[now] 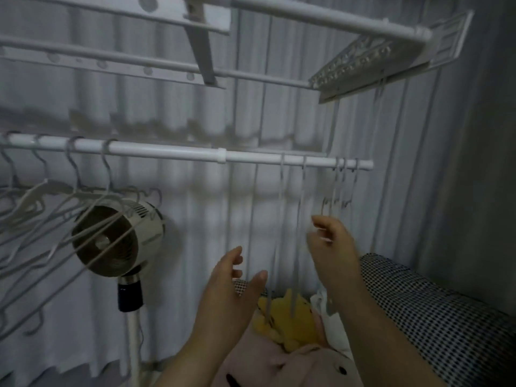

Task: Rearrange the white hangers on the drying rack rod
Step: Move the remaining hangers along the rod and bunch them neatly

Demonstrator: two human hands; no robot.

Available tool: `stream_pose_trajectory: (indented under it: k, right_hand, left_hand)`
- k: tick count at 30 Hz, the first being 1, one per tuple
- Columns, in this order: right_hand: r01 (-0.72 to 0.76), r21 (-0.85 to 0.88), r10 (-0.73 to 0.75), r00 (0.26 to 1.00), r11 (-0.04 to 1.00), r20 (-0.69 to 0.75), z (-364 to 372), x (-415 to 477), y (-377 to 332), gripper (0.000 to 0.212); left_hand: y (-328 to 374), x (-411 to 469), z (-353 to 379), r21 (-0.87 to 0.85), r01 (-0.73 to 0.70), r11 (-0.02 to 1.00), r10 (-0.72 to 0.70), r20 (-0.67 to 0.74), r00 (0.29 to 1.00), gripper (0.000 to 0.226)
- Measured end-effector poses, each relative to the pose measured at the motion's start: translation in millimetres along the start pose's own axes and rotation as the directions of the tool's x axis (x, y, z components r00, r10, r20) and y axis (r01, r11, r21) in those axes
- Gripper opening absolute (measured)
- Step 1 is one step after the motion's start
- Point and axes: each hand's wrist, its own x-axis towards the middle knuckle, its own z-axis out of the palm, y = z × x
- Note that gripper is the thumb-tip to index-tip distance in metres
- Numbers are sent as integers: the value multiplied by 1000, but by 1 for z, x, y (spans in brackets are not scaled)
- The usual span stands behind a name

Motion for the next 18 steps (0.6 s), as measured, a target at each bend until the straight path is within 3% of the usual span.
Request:
stream_pose_trajectory:
  k: [3,9,13,18]
  right_hand:
    - [-71,-64,81,983,995,163,1,2,21,43]
    - [-300,23,278,906,954,320,11,7,38,54]
    - [-383,112,326,881,917,343,9,12,40,47]
    - [-307,123,261,919,944,296,1,17,42,25]
  left_hand:
    - [1,-4,33,12,130,991,-130,76,989,60]
    - [2,-9,50,8,149,989,-149,112,983,24]
    - [7,-10,48,-135,134,982,-133,14,991,25]
    - [14,-6,47,-243,124,962,-141,-53,989,33]
